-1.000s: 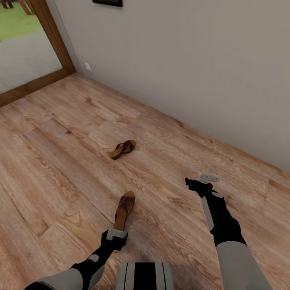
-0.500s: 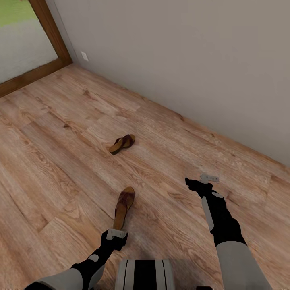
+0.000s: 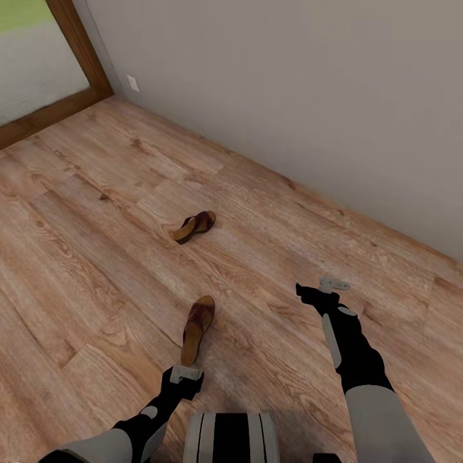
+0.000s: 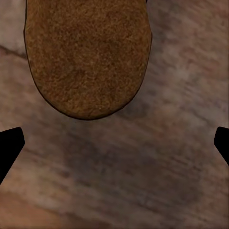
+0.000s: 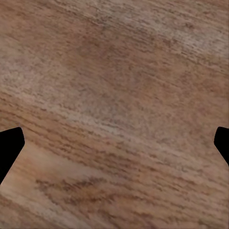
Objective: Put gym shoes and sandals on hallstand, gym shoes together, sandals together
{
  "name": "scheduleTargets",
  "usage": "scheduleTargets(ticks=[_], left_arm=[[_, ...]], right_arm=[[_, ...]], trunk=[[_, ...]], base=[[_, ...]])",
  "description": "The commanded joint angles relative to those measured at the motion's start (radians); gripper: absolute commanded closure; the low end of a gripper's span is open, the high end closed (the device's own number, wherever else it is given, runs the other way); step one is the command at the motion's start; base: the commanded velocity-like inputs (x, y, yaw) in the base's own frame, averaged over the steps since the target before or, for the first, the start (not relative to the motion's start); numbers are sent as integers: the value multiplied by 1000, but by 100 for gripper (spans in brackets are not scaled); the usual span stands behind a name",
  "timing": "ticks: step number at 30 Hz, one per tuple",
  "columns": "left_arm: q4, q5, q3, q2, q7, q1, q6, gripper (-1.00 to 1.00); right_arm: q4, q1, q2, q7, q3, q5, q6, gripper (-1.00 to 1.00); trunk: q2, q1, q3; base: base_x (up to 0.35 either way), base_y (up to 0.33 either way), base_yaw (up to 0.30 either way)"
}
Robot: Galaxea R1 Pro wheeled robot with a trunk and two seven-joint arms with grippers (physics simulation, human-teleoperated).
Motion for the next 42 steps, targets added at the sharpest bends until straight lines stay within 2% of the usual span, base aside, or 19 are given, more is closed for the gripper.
scheduleTargets(ticks=[1, 10, 42], left_arm=[[2, 11, -4, 0, -6, -1, -3, -100], [2, 11, -3, 0, -6, -1, -3, -100], [2, 12, -3, 0, -5, -1, -3, -100]], right_arm=[[-1, 0, 1, 0, -2, 3, 5, -100], [-1, 0, 1, 0, -2, 3, 5, -100], [-2, 0, 1, 0, -2, 3, 5, -100]], trunk=[[0, 0, -1], [0, 0, -8], [0, 0, -8]], base=[[0, 0, 0], [0, 0, 0], [48, 18, 0]])
